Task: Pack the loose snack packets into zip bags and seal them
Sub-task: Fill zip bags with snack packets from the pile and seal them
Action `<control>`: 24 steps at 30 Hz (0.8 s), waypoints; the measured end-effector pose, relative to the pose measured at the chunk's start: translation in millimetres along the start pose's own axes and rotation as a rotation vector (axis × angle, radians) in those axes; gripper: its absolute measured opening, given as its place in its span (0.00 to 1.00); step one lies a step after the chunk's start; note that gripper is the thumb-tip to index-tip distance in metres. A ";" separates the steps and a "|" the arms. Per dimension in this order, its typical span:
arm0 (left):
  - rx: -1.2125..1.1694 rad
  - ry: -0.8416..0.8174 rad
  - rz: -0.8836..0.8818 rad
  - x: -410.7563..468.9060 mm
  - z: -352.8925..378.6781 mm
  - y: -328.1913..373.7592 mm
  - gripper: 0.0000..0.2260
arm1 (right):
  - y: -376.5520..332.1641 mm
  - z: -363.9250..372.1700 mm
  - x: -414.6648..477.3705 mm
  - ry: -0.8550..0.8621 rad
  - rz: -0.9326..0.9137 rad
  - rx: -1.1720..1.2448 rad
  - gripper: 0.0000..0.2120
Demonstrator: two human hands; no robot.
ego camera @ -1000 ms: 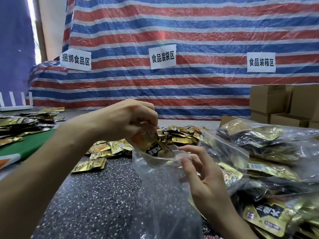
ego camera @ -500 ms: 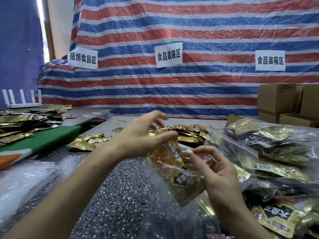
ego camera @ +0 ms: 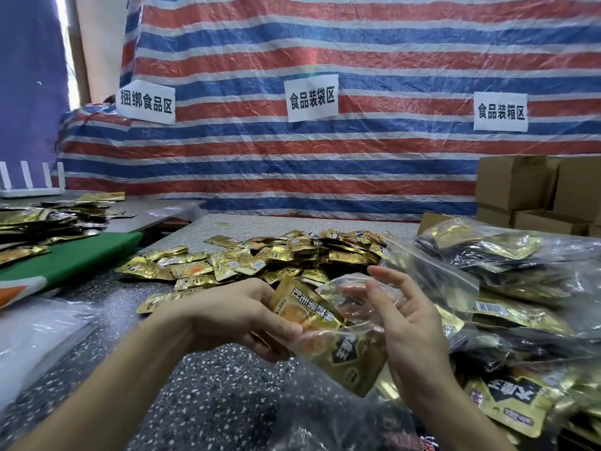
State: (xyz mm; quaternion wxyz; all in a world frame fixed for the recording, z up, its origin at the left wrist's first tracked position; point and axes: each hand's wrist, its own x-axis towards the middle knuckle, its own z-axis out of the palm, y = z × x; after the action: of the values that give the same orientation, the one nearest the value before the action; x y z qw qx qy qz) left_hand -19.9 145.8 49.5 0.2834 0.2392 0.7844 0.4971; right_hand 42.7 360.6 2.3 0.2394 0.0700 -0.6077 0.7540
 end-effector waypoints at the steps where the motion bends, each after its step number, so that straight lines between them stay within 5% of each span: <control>1: 0.000 0.045 0.000 -0.2 0.8 1.5 0.11 | 0.8 -0.2 0.3 0.008 0.003 -0.050 0.17; 5: 0.035 0.307 0.008 -2.7 -4.7 13.2 0.20 | 1.5 -4.1 0.4 -0.026 -0.090 -0.357 0.10; 8: -0.099 0.336 0.043 -10.0 -16.3 25.5 0.19 | 0.1 -6.8 -0.5 -0.034 -0.101 -0.421 0.11; 14: -0.246 0.183 0.066 -19.0 -27.1 39.7 0.11 | -12.8 -6.9 0.1 -0.081 -0.060 -0.279 0.17; 24: -0.374 0.386 0.200 -15.0 -28.3 48.5 0.20 | -21.1 -9.5 0.5 -0.099 -0.098 -0.154 0.21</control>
State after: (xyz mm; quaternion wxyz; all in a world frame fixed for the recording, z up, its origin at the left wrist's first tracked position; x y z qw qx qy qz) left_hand -23.8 136.6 106.8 0.1177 0.1597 0.6910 0.6951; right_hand 53.5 372.8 18.7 0.2505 0.1182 -0.6708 0.6880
